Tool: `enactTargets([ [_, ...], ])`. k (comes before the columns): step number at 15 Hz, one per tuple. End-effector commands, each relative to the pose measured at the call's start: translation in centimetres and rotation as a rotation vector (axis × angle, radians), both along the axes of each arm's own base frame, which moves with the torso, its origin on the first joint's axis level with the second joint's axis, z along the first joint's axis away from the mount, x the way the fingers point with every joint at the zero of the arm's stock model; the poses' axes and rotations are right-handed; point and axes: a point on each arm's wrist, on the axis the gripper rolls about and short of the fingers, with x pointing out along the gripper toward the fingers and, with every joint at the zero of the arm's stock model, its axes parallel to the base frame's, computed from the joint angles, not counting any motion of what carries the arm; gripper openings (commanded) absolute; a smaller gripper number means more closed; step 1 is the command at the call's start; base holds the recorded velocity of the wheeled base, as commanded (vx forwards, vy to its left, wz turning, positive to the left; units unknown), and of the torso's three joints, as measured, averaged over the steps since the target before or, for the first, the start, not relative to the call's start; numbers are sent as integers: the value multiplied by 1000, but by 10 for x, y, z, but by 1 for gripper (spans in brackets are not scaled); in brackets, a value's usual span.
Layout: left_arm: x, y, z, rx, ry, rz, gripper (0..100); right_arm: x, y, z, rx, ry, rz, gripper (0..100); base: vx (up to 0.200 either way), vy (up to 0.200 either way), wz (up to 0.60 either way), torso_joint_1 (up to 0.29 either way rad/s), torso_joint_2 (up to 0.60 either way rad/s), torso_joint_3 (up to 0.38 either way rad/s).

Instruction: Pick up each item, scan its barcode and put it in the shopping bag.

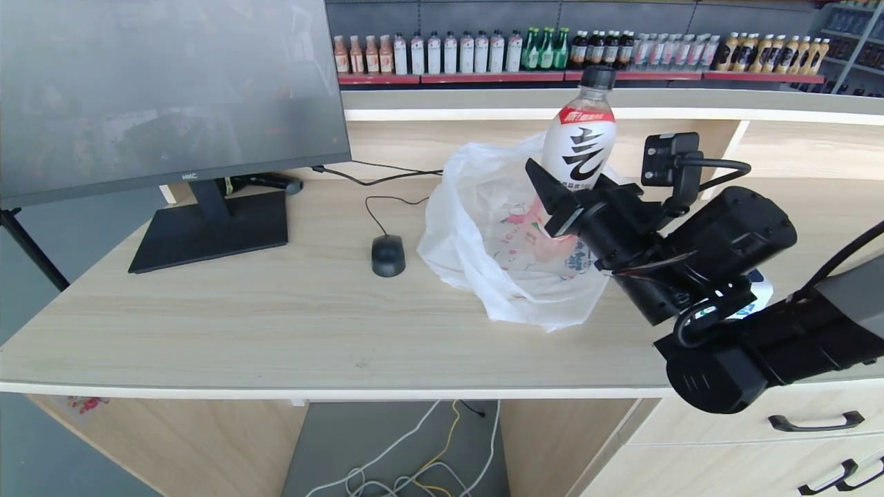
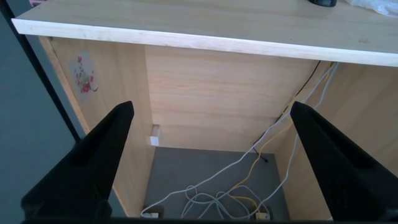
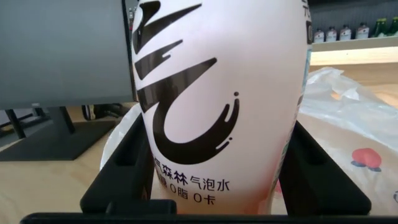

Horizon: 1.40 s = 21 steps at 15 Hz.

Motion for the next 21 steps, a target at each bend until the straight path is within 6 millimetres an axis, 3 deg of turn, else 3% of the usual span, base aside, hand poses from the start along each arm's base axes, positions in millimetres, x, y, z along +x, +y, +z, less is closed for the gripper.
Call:
enactTargets([
  [1, 0, 0, 0, 0, 0, 0, 100, 21, -4, -8, -6, 11, -35, 0, 0, 0, 0, 0, 0, 0],
  [7, 0, 0, 0, 0, 0, 0, 100, 42, -4, -13, -22, 34, -49, 0, 0, 0, 0, 0, 0, 0],
  [21, 0, 0, 0, 0, 0, 0, 100, 70, 1, -34, -36, 68, -55, 0, 0, 0, 0, 0, 0, 0],
])
